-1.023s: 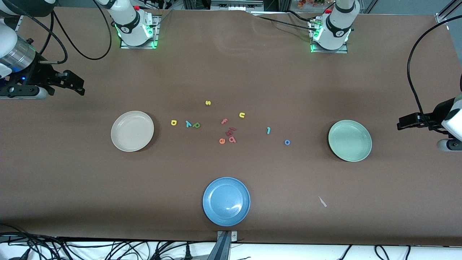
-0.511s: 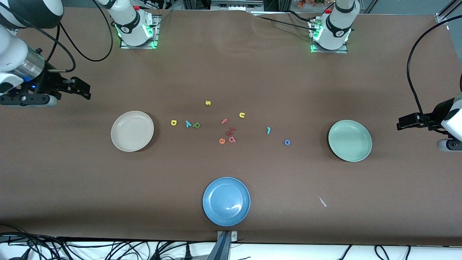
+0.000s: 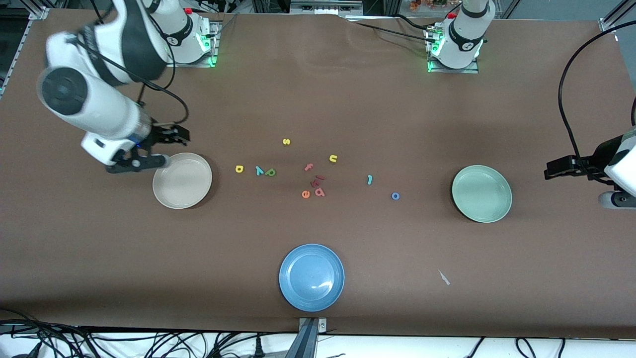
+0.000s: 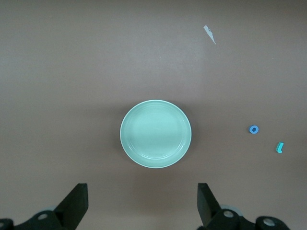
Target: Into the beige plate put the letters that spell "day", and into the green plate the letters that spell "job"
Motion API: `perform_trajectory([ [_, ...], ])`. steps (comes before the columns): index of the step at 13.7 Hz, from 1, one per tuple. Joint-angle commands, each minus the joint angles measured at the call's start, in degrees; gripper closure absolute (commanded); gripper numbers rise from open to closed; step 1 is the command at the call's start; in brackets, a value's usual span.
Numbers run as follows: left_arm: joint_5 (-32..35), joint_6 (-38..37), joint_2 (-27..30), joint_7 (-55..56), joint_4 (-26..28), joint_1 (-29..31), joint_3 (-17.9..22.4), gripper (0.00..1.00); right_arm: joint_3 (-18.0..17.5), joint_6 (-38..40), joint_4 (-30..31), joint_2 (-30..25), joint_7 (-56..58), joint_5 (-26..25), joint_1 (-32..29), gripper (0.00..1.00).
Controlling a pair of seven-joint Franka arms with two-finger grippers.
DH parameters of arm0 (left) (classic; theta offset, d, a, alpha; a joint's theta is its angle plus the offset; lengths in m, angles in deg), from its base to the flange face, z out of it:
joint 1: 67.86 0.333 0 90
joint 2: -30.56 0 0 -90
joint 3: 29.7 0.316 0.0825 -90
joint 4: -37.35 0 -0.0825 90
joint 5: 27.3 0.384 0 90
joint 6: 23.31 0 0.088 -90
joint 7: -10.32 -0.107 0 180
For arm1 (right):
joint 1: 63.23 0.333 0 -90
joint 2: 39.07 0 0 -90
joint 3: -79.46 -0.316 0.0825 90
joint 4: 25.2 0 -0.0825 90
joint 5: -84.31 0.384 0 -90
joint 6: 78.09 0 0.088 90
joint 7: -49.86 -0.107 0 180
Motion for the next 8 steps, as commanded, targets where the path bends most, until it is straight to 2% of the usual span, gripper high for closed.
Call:
perform_trajectory([
  [1,-0.2,0.3,0.0,-0.6,-0.3,0.1,0.0,0.00,0.4,-6.2,2.7,3.1,-7.5,-0.2,3.4,0.00],
  [5,-0.2,1.4,-1.5,1.0,-0.2,-2.8,-0.4,0.00,0.4,-23.1,11.7,5.8,-17.1,-0.1,5.8,0.04],
  [7,-0.3,1.8,-2.9,5.4,-0.2,-5.2,-0.5,0.00,0.4,-28.1,14.3,7.1,-19.9,-0.1,5.9,0.14],
  [8,-0.3,1.9,-3.9,6.8,-0.3,-6.8,-0.5,0.00,0.4,-28.9,14.6,7.9,-20.8,-0.1,6.0,0.24],
])
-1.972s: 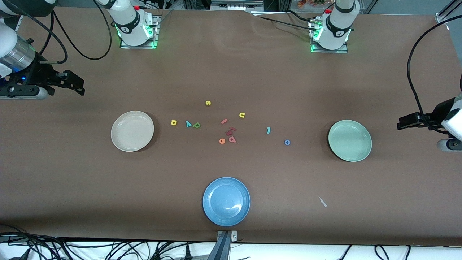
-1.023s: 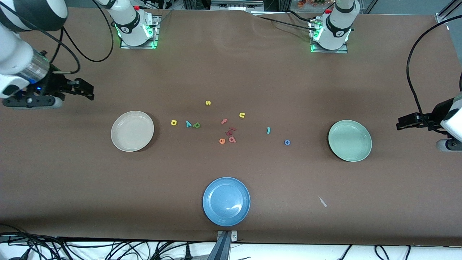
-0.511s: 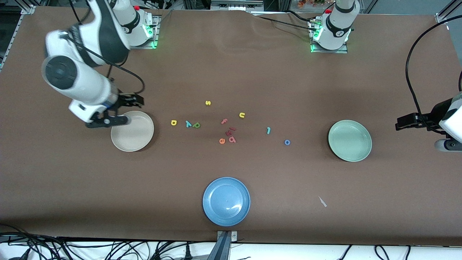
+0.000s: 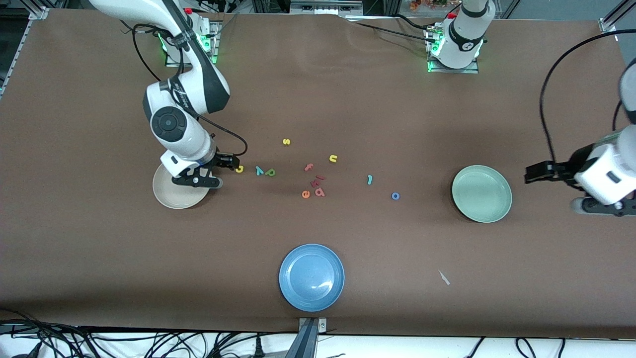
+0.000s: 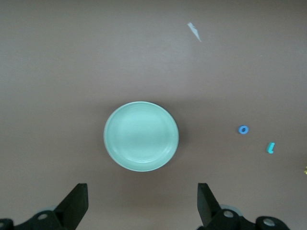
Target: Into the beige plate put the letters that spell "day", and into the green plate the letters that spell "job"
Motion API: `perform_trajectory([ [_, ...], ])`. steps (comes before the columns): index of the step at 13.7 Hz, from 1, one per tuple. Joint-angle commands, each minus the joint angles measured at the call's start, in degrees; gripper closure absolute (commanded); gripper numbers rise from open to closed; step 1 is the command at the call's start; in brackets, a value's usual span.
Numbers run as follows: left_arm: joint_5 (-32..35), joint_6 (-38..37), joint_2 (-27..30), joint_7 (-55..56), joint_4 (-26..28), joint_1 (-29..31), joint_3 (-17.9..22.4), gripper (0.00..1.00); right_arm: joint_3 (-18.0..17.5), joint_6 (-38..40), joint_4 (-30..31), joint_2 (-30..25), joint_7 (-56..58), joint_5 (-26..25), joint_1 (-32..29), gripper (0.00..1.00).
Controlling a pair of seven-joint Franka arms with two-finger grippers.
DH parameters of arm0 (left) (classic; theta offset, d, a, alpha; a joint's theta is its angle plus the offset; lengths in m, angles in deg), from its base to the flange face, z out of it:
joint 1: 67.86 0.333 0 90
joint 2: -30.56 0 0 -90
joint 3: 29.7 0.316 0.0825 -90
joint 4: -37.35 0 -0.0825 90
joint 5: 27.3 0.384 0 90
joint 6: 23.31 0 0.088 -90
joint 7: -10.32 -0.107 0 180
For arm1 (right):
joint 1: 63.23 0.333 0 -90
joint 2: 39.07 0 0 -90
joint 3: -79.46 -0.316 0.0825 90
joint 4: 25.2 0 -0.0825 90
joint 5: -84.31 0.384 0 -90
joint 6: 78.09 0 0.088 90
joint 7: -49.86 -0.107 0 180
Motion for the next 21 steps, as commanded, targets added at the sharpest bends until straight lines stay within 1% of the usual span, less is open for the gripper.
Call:
perform_trajectory([
  [1,-0.3,1.0,-2.7,4.9,-0.4,-4.0,0.2,0.00,0.3,-3.3,2.1,0.6,-3.8,-0.1,0.5,0.27],
  [4,-0.8,5.1,-5.0,12.0,-0.2,-7.2,0.1,0.00,0.4,-6.5,2.1,3.2,-9.8,-0.1,2.8,0.27],
  [6,-3.2,7.1,-6.5,17.0,-0.5,-9.2,0.2,0.00,0.4,-8.4,2.1,4.8,-12.4,-0.1,3.7,0.27],
  [7,-4.3,8.8,-7.1,20.0,-0.4,-10.2,0.2,0.00,0.4,-9.2,2.1,5.5,-12.7,-0.1,3.9,0.27],
  [9,-4.5,10.7,-8.8,27.3,-0.5,-13.1,0.2,0.00,0.4,-10.7,2.2,6.8,-12.7,-0.1,4.1,0.27],
  [12,-4.4,15.4,-11.8,36.6,-0.5,-16.8,0.3,0.00,0.4,-14.3,4.2,7.9,-13.1,-0.1,4.3,0.27],
  [14,-4.2,16.8,-14.6,43.1,-0.5,-19.0,0.3,0.00,0.4,-15.1,4.9,8.1,-13.1,-0.1,4.4,0.28],
  [15,-4.3,16.9,-15.6,44.0,-0.5,-19.2,0.3,0.00,0.4,-15.1,4.9,8.1,-13.2,-0.1,4.4,0.29],
  [17,-4.7,16.9,-16.7,44.8,-0.1,-19.8,0.3,0.00,0.4,-15.1,5.0,8.1,-13.1,-0.1,4.5,0.34],
  [19,-3.9,16.9,-16.8,43.4,0.7,-19.9,0.3,0.01,0.4,-15.1,5.0,8.1,-13.1,-0.1,4.5,0.48],
  [20,-3.9,17.0,-17.5,41.0,0.8,-20.0,0.2,0.01,0.4,-15.1,5.0,8.1,-13.1,-0.2,4.5,0.58],
  [21,-3.9,17.0,-17.9,38.0,0.9,-20.9,0.2,0.01,0.4,-15.1,5.0,8.2,-13.1,-0.2,4.5,0.60],
])
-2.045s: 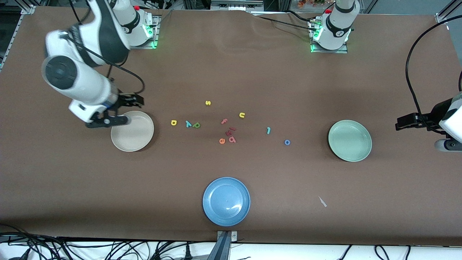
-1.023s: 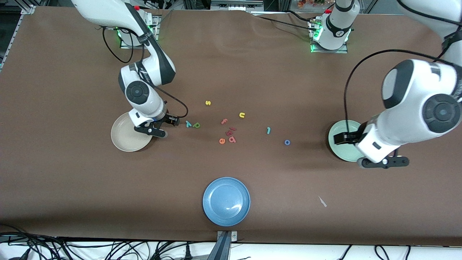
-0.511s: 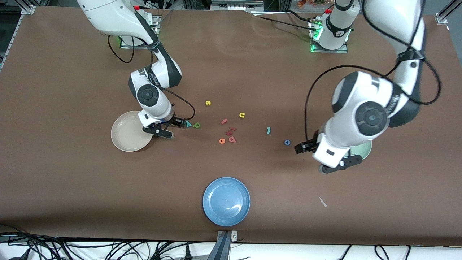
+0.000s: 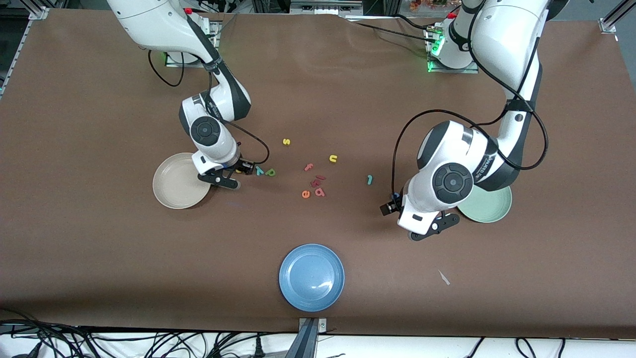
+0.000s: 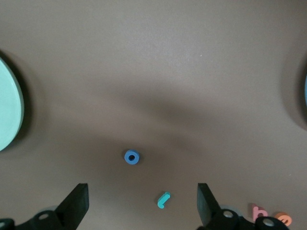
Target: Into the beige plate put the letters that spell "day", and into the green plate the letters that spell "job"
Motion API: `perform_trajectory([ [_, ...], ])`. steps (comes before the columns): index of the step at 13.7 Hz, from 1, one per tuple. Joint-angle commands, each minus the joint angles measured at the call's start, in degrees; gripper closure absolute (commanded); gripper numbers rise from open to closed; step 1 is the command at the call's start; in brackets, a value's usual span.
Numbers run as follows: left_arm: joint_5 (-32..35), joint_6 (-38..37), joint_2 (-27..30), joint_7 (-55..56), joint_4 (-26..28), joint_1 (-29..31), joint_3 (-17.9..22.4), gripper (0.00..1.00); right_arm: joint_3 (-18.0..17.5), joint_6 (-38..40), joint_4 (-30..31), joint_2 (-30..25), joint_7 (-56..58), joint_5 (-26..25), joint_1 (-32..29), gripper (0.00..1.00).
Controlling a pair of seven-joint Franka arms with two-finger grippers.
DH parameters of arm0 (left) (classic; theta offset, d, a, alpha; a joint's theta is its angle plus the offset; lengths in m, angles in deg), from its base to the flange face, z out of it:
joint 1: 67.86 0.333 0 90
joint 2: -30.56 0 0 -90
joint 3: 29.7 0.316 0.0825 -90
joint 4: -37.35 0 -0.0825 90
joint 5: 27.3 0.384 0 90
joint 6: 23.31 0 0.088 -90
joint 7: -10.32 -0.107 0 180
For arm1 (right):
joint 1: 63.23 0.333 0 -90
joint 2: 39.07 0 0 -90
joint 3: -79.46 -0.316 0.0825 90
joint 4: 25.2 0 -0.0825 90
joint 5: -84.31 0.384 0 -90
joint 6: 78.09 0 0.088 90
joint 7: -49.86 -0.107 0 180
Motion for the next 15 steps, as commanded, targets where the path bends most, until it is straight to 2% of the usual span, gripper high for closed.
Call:
perform_trajectory([
  [1,-0.7,0.1,-0.2,-6.6,1.5,-2.1,0.7,0.01,0.3,-0.9,1.1,-0.5,-0.9,-0.3,0.6,0.69],
  [4,-0.7,4.5,0.2,-11.2,7.8,-3.7,0.6,0.01,0.3,-0.6,1.0,-0.6,-0.8,-0.4,0.6,0.85],
  [6,-0.7,8.9,0.5,-11.3,11.5,-3.7,0.6,0.01,0.4,0.3,0.6,-1.3,-0.1,-0.4,0.6,0.85],
  [9,-1.2,9.5,0.9,-13.2,12.9,-3.6,-0.7,0.00,0.9,4.7,-0.6,-4.2,1.5,-1.0,0.5,0.85],
  [11,-1.1,10.4,0.9,-13.3,14.1,-3.8,-0.8,0.01,3.6,7.9,-1.4,-5.8,7.1,-1.0,0.2,0.85],
  [13,-0.9,15.2,0.9,-13.2,16.6,-3.9,-1.6,0.01,6.7,11.5,-1.8,-7.2,14.6,-1.0,0.2,0.85],
  [15,-0.7,18.6,1.2,-13.4,19.5,-3.8,-2.4,0.04,9.7,11.9,-1.8,-7.1,20.2,-0.5,0.1,0.85],
])
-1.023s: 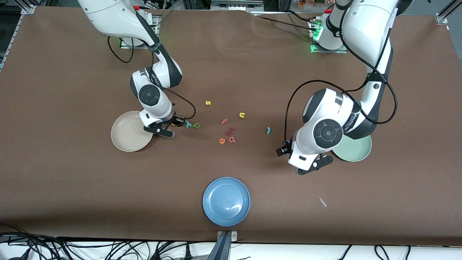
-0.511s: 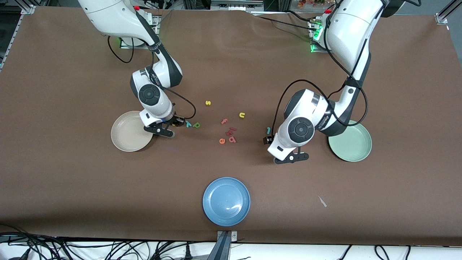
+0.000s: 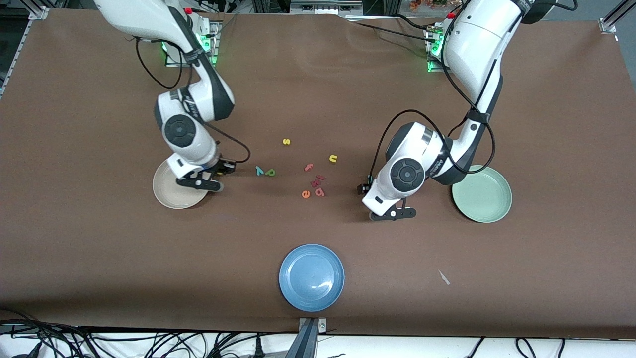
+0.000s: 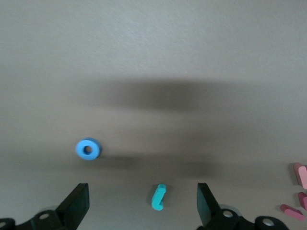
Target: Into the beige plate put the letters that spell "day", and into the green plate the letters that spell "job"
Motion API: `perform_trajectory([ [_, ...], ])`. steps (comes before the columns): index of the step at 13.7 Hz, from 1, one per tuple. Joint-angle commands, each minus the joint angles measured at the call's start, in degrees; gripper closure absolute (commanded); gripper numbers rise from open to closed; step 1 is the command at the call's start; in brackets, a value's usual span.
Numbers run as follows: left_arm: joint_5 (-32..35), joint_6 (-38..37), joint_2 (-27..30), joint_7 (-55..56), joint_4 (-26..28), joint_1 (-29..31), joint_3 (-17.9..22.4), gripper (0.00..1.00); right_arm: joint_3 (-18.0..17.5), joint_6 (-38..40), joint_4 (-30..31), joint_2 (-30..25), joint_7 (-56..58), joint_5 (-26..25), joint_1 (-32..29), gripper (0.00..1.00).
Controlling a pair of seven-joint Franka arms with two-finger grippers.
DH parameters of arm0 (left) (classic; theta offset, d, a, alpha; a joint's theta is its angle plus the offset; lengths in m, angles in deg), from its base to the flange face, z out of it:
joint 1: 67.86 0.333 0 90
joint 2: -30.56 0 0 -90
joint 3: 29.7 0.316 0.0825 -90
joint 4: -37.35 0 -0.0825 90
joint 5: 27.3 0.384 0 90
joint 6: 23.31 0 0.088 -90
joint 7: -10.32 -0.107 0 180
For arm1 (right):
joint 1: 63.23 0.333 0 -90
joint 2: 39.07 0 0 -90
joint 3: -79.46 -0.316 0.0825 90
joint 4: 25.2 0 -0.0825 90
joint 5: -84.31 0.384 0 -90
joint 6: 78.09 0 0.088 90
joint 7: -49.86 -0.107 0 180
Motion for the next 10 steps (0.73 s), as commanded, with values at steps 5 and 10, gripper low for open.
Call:
perform_trajectory([
  [5,-0.7,4.4,2.8,-5.0,8.7,0.6,-1.0,0.16,2.5,-0.2,0.8,3.4,10.5,0.2,-3.8,0.83],
  [10,-1.5,4.6,2.4,-5.2,9.6,0.1,-1.1,0.39,2.4,-0.2,0.3,4.6,10.1,0.4,-3.8,0.01],
])
